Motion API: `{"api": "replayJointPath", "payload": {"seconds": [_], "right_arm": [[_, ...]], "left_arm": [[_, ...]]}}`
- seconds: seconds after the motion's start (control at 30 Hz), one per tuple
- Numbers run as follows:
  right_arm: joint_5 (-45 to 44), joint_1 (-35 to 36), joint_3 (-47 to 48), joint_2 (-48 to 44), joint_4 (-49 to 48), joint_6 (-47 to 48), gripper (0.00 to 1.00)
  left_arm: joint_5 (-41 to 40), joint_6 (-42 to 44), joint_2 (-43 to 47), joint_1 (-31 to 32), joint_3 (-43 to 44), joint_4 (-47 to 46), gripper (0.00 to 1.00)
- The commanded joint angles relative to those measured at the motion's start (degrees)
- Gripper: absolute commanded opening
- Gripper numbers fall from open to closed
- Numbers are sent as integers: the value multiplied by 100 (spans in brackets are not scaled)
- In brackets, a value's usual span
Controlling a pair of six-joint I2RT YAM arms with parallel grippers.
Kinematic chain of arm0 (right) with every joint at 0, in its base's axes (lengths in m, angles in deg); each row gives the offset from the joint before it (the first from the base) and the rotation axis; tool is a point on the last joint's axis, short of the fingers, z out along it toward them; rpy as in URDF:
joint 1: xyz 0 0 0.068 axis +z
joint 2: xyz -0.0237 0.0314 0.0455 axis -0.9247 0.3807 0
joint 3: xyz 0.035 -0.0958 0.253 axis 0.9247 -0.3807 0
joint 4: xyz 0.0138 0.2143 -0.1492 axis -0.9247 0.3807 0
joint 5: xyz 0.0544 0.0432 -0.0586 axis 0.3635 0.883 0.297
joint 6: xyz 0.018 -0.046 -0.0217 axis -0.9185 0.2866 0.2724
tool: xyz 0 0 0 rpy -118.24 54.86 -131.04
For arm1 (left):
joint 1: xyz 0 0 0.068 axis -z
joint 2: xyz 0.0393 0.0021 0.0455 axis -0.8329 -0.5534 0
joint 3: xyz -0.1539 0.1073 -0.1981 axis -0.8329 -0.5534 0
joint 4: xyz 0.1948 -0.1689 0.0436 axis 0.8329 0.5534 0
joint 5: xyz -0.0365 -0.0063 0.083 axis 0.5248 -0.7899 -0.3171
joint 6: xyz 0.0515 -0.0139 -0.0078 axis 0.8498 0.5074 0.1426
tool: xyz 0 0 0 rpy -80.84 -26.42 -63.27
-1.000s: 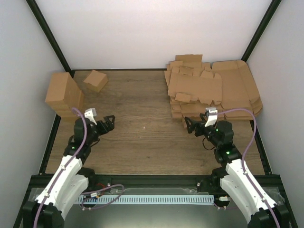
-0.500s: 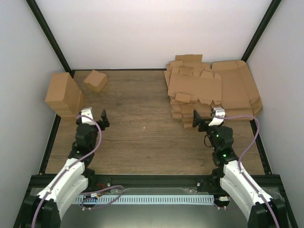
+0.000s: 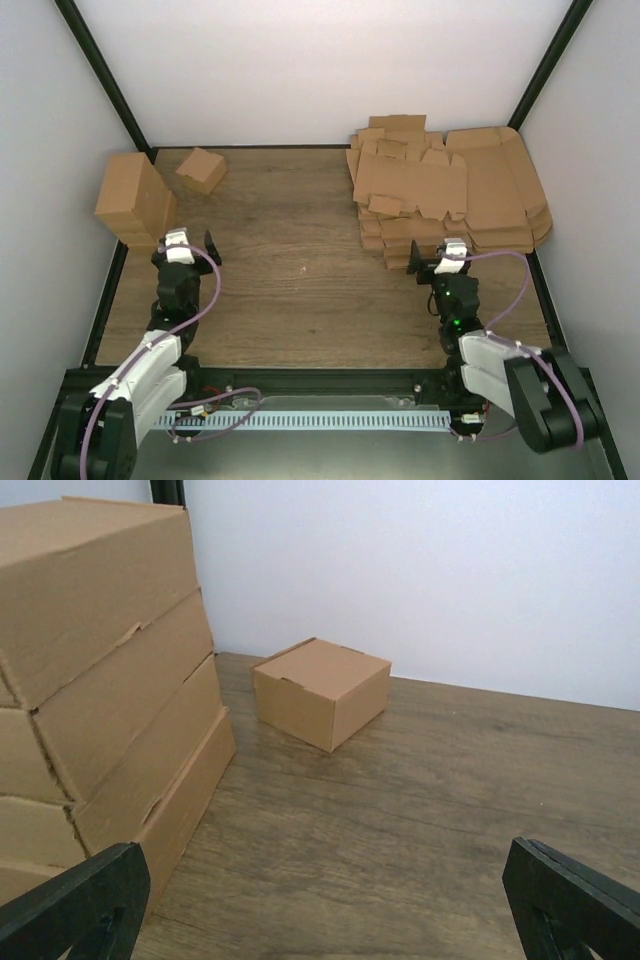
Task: Fold the paper box
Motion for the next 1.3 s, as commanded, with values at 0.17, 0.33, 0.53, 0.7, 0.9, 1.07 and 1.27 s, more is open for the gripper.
{"api": "replayJointPath", "payload": {"seconds": [0.17, 0.33, 0.53, 0.7, 0.9, 1.07, 1.27], "right_arm": [[457, -411, 706, 2160, -2034, 866, 99], [1092, -1210, 774, 3147, -2798, 201, 98], [1267, -1227, 1329, 3169, -1701, 279, 100], [1421, -1235, 1375, 3169, -1621, 331, 100], [1489, -1235, 1421, 3190, -1572, 347, 100], [1488, -1235, 1425, 3190, -1574, 346, 100], [1492, -1235, 1435, 3199, -1553, 346, 100]], "left_arm": [[-165, 566, -1222, -48, -346, -2013, 100], [58, 649, -2085, -335, -195, -2679, 100], [762, 762, -2760, -568, 179, -3086, 100], [947, 939, -3421, -581, 755, -2790, 100], [1161, 724, -3971, -789, 918, -2996, 100], [1193, 710, -3992, -806, 929, -3010, 100], [1195, 708, -3985, -805, 923, -3017, 100]]}}
